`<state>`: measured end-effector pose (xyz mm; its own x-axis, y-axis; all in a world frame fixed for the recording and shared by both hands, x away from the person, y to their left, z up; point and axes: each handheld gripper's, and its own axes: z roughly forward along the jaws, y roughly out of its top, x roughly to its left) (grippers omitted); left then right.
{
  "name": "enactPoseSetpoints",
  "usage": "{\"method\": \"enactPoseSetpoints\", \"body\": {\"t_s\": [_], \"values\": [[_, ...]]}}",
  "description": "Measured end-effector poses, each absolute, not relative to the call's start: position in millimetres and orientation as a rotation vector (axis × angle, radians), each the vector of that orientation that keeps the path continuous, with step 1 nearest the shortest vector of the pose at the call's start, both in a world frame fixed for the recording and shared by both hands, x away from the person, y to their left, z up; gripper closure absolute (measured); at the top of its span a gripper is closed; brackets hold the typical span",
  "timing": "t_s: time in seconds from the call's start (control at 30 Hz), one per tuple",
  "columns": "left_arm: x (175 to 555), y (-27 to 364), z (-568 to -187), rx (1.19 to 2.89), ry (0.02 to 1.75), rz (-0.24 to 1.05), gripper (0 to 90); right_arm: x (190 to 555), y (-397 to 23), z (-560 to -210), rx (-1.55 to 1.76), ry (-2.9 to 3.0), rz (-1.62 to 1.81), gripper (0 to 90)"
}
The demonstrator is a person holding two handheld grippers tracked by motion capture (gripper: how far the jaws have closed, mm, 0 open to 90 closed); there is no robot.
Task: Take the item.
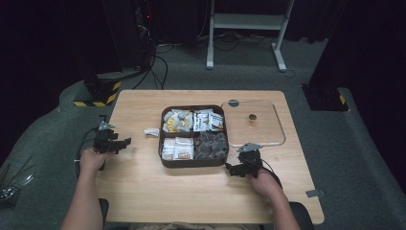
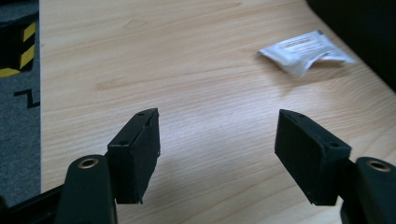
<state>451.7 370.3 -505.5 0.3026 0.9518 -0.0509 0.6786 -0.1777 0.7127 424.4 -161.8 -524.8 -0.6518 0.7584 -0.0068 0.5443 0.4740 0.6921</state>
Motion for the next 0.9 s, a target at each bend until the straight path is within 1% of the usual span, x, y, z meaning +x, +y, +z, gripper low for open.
{"method": "enactPoseSetpoints", "body": {"t_s": [0.2,0.33,0.43,0.5,0.53,0.6,0.8,0.9], "values": [[453.1,381.1,-518.5,1.942,1.490,0.531,30.6,424.6,-161.9,-524.8,1.103,2.413,0.967,7.8],[450.6,382.2,-524.9,1.955,1.411,0.595,30.0,424.5,-161.9,-524.9,1.102,2.413,0.966,7.7],[450.8,381.5,-528.8,1.943,1.384,0.618,23.7,424.5,-161.8,-524.9,1.104,2.412,0.966,7.7],[452.0,381.7,-528.7,1.926,1.399,0.610,23.5,424.4,-161.9,-524.9,1.103,2.413,0.966,7.7],[452.5,381.9,-528.6,1.914,1.406,0.598,21.1,424.4,-161.9,-524.8,1.104,2.413,0.964,7.8],[452.8,380.0,-528.7,1.889,1.432,0.594,20.8,424.5,-161.9,-524.8,1.103,2.413,0.966,7.8],[453.5,374.0,-529.0,1.927,1.439,0.633,18.4,424.3,-161.8,-524.8,1.107,2.412,0.966,7.8],[454.9,370.8,-529.0,1.914,1.484,0.647,14.5,424.4,-161.9,-524.8,1.106,2.413,0.965,7.8]]}}
